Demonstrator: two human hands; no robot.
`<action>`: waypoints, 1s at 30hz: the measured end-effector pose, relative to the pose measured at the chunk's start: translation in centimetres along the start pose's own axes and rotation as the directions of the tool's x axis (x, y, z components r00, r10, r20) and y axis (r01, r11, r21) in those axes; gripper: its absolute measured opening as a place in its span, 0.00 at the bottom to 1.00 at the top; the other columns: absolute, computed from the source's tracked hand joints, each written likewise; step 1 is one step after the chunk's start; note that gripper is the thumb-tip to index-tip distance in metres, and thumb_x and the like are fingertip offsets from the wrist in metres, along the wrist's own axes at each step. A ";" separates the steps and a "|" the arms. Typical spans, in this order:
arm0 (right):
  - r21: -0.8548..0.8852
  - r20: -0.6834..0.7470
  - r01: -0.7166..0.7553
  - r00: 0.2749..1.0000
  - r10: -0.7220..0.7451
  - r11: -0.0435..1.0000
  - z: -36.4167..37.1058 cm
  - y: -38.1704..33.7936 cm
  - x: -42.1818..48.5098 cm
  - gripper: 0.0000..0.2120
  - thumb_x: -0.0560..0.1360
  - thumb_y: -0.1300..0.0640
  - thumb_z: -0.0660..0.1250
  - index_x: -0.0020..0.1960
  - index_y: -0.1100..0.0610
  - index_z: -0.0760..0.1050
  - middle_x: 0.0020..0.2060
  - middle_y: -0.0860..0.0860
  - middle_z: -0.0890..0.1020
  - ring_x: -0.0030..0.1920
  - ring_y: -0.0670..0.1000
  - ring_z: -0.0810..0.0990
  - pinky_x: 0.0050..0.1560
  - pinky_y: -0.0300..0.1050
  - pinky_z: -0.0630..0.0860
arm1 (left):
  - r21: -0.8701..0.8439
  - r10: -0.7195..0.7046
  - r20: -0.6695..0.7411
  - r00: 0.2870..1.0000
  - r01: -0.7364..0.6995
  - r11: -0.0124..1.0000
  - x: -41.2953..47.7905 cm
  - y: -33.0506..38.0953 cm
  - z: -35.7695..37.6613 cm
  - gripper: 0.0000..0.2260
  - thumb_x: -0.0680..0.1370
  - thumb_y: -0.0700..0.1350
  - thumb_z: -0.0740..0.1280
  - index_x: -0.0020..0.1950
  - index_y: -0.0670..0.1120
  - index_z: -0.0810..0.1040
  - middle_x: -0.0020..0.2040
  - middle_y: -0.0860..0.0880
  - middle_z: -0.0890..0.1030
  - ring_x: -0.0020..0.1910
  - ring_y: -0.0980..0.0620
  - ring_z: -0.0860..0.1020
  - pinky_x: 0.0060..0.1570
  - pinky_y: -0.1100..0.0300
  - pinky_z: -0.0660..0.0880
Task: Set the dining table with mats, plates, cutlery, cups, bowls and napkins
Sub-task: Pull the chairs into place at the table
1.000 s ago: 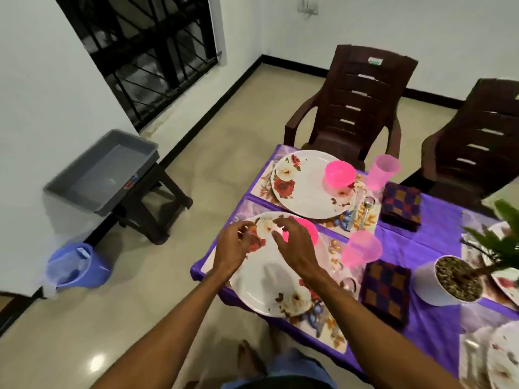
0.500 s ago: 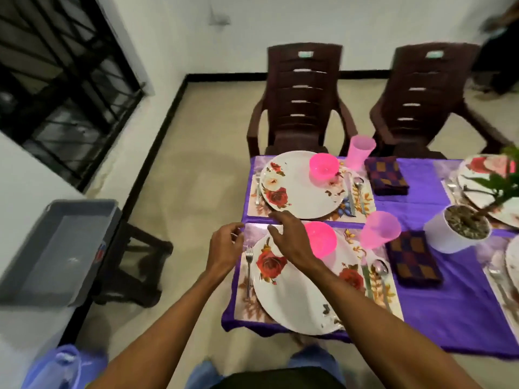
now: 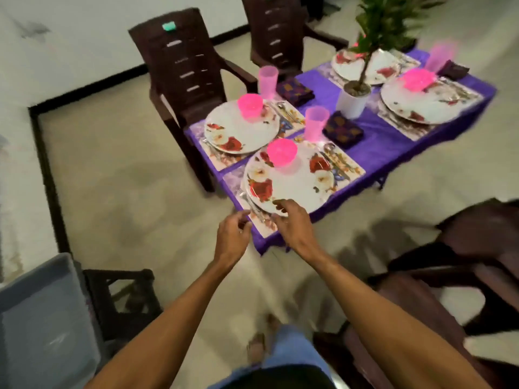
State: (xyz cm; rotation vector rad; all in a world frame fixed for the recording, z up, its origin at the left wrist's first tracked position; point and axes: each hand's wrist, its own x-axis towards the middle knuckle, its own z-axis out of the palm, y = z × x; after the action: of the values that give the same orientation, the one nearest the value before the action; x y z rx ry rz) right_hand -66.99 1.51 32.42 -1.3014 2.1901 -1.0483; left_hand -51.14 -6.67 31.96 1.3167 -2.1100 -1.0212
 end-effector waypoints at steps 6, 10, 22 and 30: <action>-0.029 -0.060 -0.088 0.994 0.087 0.996 -2.9 2.5 -11.0 0.17 0.77 0.58 0.69 0.65 0.58 0.77 0.58 0.55 0.81 0.56 0.54 0.80 0.61 0.50 0.76 | 0.018 0.062 0.123 0.990 -0.065 0.998 -8.8 1.8 2.5 0.14 0.77 0.38 0.70 0.62 0.44 0.81 0.49 0.47 0.85 0.44 0.50 0.82 0.50 0.53 0.81; -0.047 -0.114 -0.162 0.981 0.156 0.986 -6.0 5.7 -18.6 0.17 0.78 0.56 0.68 0.66 0.57 0.76 0.59 0.54 0.81 0.61 0.55 0.78 0.64 0.50 0.73 | 0.030 0.110 0.183 0.977 -0.117 0.993 -15.0 4.1 5.2 0.14 0.77 0.39 0.69 0.62 0.46 0.80 0.50 0.48 0.84 0.46 0.51 0.81 0.51 0.56 0.79; -0.222 -0.080 -0.265 0.964 0.253 0.938 -21.7 15.9 -45.0 0.23 0.79 0.51 0.67 0.72 0.55 0.69 0.66 0.55 0.75 0.68 0.57 0.72 0.65 0.52 0.70 | 0.054 0.190 0.338 0.922 -0.220 0.974 -38.6 14.6 17.6 0.13 0.78 0.40 0.69 0.62 0.45 0.81 0.47 0.49 0.82 0.43 0.52 0.80 0.52 0.56 0.78; -0.235 -0.149 -0.310 0.948 0.281 0.921 -29.9 18.8 -53.2 0.25 0.78 0.49 0.68 0.73 0.52 0.69 0.65 0.53 0.76 0.67 0.54 0.73 0.67 0.55 0.72 | 0.016 0.258 0.384 0.887 -0.286 0.958 -46.8 19.2 22.5 0.14 0.77 0.42 0.69 0.62 0.50 0.80 0.45 0.55 0.81 0.44 0.54 0.80 0.51 0.56 0.78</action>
State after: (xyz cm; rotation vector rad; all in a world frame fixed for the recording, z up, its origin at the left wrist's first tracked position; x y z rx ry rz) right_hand -70.83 65.22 34.99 -0.9800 2.5764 -0.7569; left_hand -56.88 48.37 33.30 0.8627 -2.5507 -1.1553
